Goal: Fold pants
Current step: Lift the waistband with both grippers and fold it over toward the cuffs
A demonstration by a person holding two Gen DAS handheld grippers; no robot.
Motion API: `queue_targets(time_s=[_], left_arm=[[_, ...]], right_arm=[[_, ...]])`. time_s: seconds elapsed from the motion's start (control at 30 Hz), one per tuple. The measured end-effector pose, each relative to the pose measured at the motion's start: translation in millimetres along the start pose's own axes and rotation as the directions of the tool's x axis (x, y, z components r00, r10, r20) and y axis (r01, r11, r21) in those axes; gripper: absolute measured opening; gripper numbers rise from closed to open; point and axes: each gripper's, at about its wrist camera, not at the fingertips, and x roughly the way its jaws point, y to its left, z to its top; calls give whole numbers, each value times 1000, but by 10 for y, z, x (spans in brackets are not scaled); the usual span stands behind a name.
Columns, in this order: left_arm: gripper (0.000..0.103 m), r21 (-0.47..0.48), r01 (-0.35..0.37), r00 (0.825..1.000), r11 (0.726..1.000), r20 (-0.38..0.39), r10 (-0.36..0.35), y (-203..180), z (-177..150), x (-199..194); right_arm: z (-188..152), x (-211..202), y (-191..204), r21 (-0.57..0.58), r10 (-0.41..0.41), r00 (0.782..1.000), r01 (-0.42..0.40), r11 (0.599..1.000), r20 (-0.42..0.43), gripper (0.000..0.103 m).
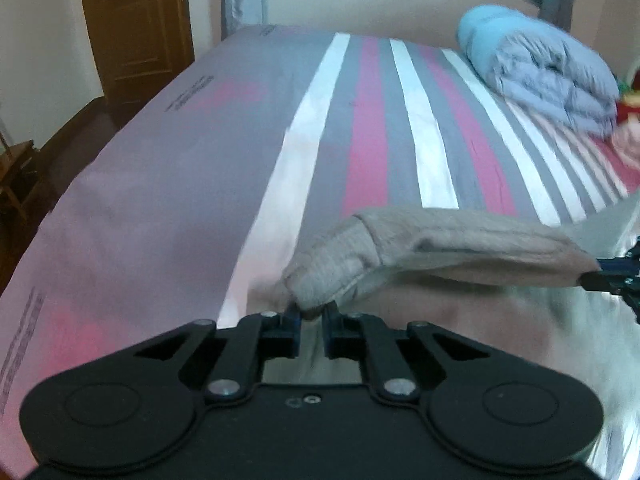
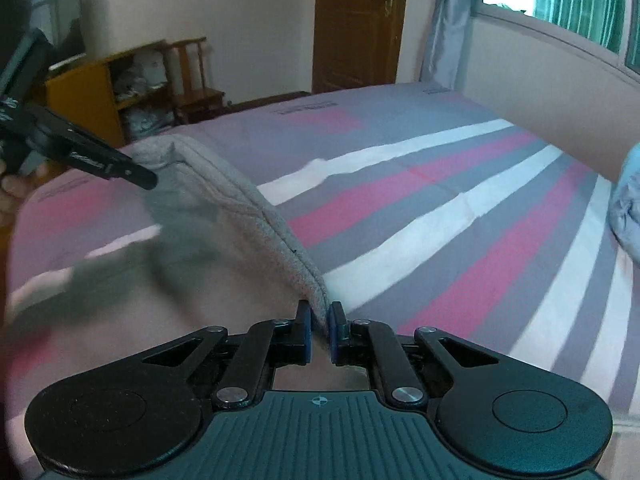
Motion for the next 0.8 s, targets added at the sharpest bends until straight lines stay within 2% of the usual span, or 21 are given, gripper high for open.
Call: queue_targets(time_s=[0.1, 0.2, 0.27, 0.3, 0.37, 0.43, 0.5, 0.53, 0.6, 0.7, 0.8], left_arm=[[0, -15, -28, 997, 999, -77, 27, -2, -427, -53], [0, -97, -51, 982, 994, -186, 32, 70, -740, 92], [8, -180, -35, 975, 983, -223, -6, 117, -848, 104], [16, -227, -24, 973, 974, -230, -30, 144, -870, 72], [15, -312, -5, 973, 950, -221, -68, 199, -881, -7], [18, -403, 19, 971, 915, -209, -112, 266, -918, -56], [18, -463, 32, 967, 886, -211, -146, 292, -894, -21], [18, -478, 31, 965, 878, -216, -152, 295, -973, -66], [18, -509, 18, 962, 861, -227, -155, 269, -1010, -6], [18, -553, 1, 962, 833, -226, -151, 223, -1004, 127], [18, -573, -7, 962, 819, -227, -150, 201, -963, 229]], right_arm=[[-386, -231, 413, -1, 16, 999, -16, 1000, -31, 8], [-781, -232, 740, 37, 26, 995, -22, 999, -95, 9], [-975, -91, 901, 58, 11, 989, -2, 998, -145, 14], [-1012, -45, 948, 57, -10, 987, 19, 998, -158, 16], [-1028, -77, 980, 84, -33, 988, 46, 995, -150, 25], [-986, -171, 949, 160, -1, 992, 22, 987, -129, 41], [-995, -282, 937, 226, -2, 993, 29, 974, -121, 49], [-998, -323, 890, 256, -1, 993, 33, 966, -122, 49], [-1053, -375, 761, 354, 7, 990, 43, 934, -139, 49], [-1193, -436, 594, 509, 41, 985, 51, 859, -167, 49], [-1285, -572, 417, 604, 71, 981, 52, 795, -178, 49]])
